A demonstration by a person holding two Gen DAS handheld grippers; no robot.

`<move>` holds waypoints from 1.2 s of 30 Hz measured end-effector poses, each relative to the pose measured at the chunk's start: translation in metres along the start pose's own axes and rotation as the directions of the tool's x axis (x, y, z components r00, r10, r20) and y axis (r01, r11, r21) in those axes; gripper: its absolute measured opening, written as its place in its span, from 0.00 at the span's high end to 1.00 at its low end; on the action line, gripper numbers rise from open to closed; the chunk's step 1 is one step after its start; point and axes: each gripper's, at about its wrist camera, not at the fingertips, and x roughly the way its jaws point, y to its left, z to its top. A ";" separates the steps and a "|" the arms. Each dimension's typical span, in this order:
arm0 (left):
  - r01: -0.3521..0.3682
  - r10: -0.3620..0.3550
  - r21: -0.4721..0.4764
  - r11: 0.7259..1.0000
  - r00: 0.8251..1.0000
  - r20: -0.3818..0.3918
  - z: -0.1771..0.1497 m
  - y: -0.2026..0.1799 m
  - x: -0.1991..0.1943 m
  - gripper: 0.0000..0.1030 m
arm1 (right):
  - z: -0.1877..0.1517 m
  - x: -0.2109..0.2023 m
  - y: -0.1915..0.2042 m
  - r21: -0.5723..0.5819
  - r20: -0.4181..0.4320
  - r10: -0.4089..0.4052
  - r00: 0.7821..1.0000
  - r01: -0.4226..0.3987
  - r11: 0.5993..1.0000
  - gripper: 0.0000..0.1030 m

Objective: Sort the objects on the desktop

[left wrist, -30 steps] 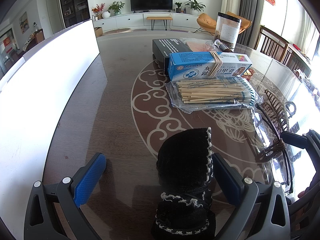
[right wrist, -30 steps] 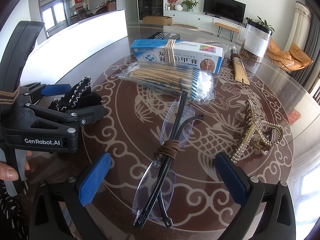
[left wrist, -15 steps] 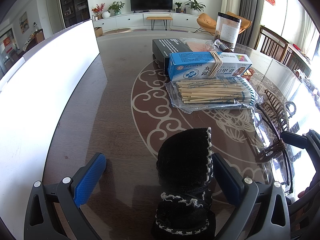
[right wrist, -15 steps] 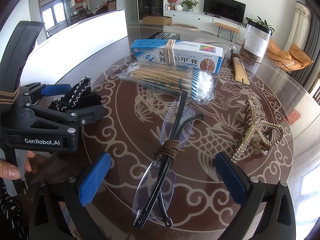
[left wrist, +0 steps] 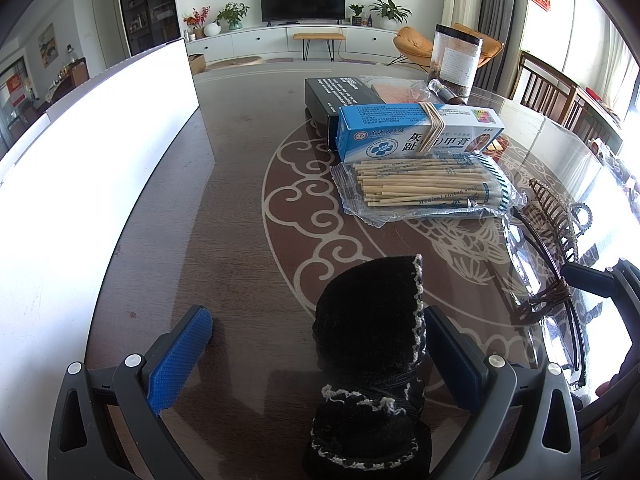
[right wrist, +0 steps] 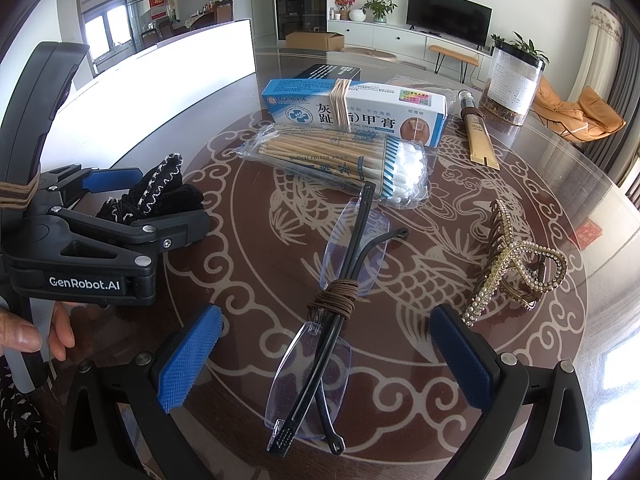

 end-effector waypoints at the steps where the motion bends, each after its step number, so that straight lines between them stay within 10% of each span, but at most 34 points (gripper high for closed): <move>1: -0.002 0.002 0.000 1.000 1.000 -0.002 -0.001 0.000 0.000 0.00 | 0.000 0.000 0.000 0.000 0.000 0.000 1.000 0.000 1.000 0.00; 13: 0.019 -0.013 0.037 0.999 0.987 -0.159 0.000 -0.003 -0.004 0.00 | 0.001 0.000 0.000 0.000 0.000 0.000 1.000 0.000 1.000 0.00; 18: 0.017 -0.016 0.007 1.000 0.992 -0.128 0.003 0.008 -0.015 0.62 | 0.001 0.000 0.000 0.000 0.000 0.000 1.000 0.000 1.000 0.00; 36: 0.064 -0.084 -0.164 0.984 0.989 -0.123 -0.005 0.047 -0.023 0.64 | 0.008 0.003 -0.004 0.032 -0.057 0.032 0.998 -0.030 0.999 0.00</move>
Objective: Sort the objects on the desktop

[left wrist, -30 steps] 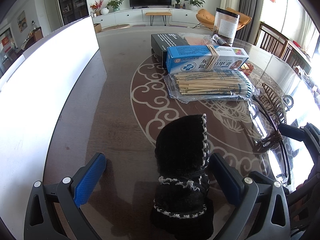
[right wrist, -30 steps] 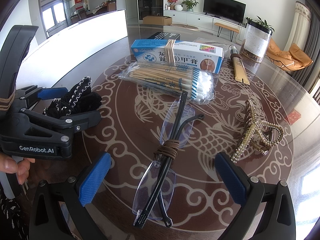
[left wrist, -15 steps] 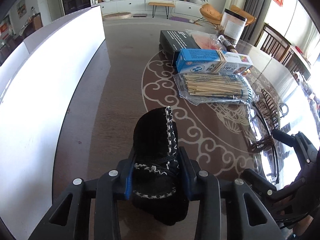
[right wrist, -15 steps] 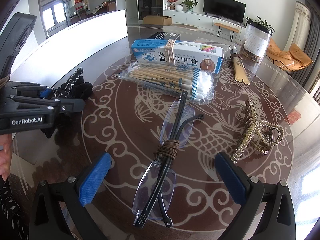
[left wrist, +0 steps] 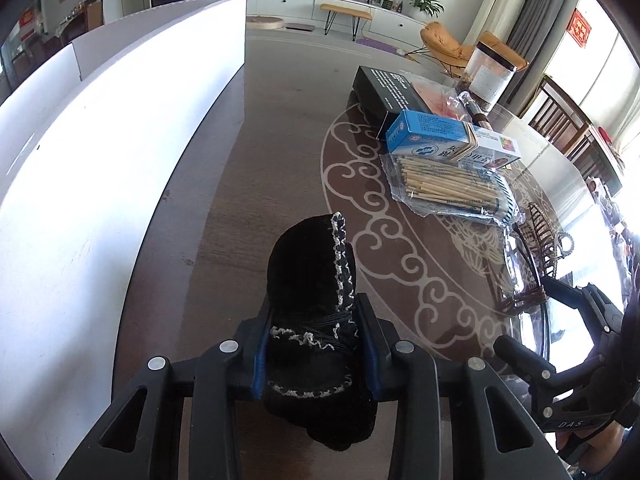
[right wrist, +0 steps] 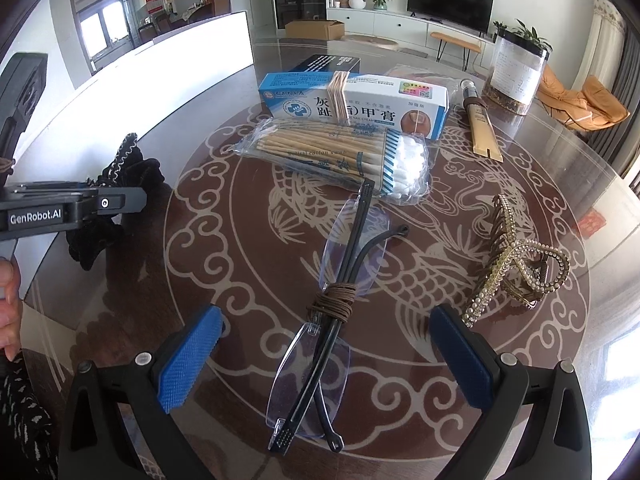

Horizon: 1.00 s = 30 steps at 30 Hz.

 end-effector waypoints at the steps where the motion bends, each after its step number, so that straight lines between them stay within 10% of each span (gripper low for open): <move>1: -0.006 0.006 0.006 1.000 1.000 0.000 -0.001 -0.001 0.000 0.64 | 0.002 0.000 -0.002 0.012 -0.003 0.013 1.000 -0.013 1.000 0.00; 6: 0.009 -0.009 0.004 1.000 1.000 0.000 -0.002 0.002 -0.003 0.65 | 0.014 0.006 -0.002 0.017 -0.040 0.002 0.999 -0.001 1.000 0.08; 8: 0.041 -0.041 -0.010 0.999 0.999 0.018 -0.002 0.005 -0.010 0.65 | 0.017 0.004 0.003 -0.012 -0.054 -0.039 0.998 0.038 0.999 0.33; 9: 0.054 -0.054 -0.015 0.998 0.998 0.032 -0.001 0.006 -0.015 0.65 | 0.019 0.000 0.005 -0.019 -0.058 -0.051 0.997 0.050 0.999 0.65; 12: 0.075 -0.073 -0.013 0.997 0.993 0.093 0.001 0.005 -0.038 0.65 | 0.020 -0.009 0.004 -0.023 -0.072 -0.050 0.996 0.048 0.999 0.86; 20: 0.115 -0.102 -0.044 0.992 0.967 0.235 0.005 0.007 -0.102 0.65 | 0.033 -0.050 -0.004 0.059 0.031 0.056 0.998 -0.057 0.997 0.87; 30: -0.134 0.190 -0.179 0.975 0.917 0.350 0.035 0.116 -0.196 0.65 | 0.151 -0.086 0.104 -0.051 0.182 0.319 0.930 -0.316 0.948 0.87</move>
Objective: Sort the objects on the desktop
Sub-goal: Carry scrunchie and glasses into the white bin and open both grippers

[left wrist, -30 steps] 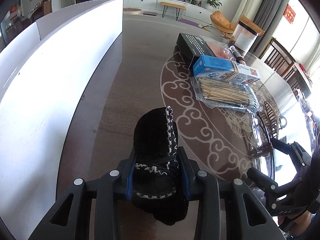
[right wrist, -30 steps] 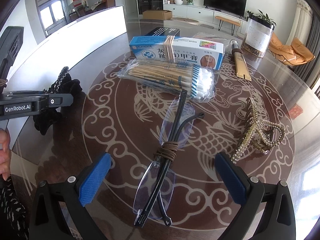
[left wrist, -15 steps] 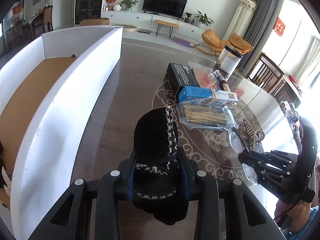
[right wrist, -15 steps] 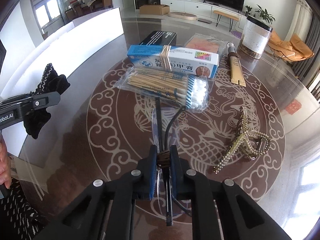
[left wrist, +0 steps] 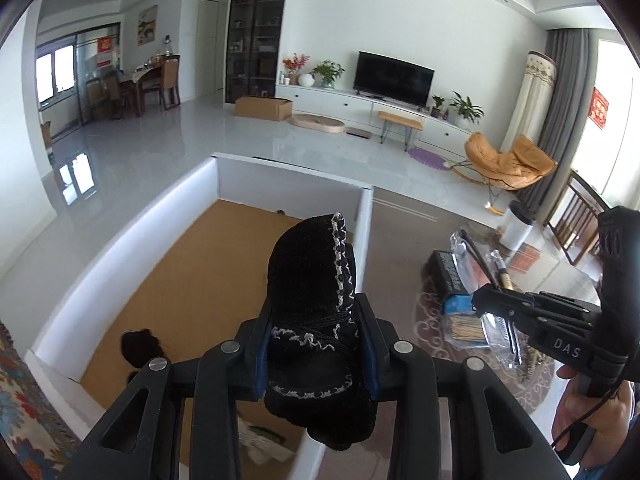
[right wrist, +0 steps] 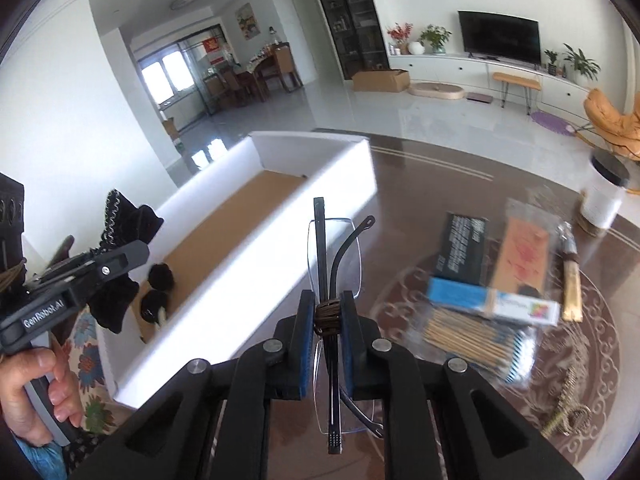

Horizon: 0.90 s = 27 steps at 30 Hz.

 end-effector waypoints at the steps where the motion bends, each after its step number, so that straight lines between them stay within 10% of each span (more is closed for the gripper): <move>1: -0.035 0.035 -0.015 0.999 0.999 -0.006 0.002 0.018 0.002 0.65 | 0.013 0.010 0.018 -0.014 0.008 0.040 0.999 -0.040 0.999 0.87; 11: -0.155 0.121 -0.116 0.981 0.958 -0.261 -0.030 0.117 0.089 0.62 | 0.050 0.180 0.143 -0.091 -0.167 0.168 0.972 -0.185 0.979 0.86; 15: -0.200 0.152 -0.122 0.972 0.936 -0.318 -0.031 0.119 0.105 0.48 | 0.043 0.221 0.148 -0.063 -0.252 0.132 0.959 -0.153 0.986 0.39; 18: -0.230 0.195 -0.100 0.968 0.940 -0.279 -0.029 0.111 0.099 0.16 | 0.045 0.210 0.147 -0.073 -0.177 0.152 0.972 -0.167 0.983 0.10; 22: -0.339 0.320 -0.063 0.939 0.926 -0.202 -0.028 0.096 0.081 0.16 | 0.039 0.170 0.132 -0.112 -0.105 0.157 0.982 -0.169 0.979 0.09; 27: -0.120 0.116 -0.087 0.989 0.992 -0.045 0.003 0.033 0.022 0.16 | 0.000 0.084 0.086 -0.140 0.086 0.072 0.994 -0.060 0.988 0.02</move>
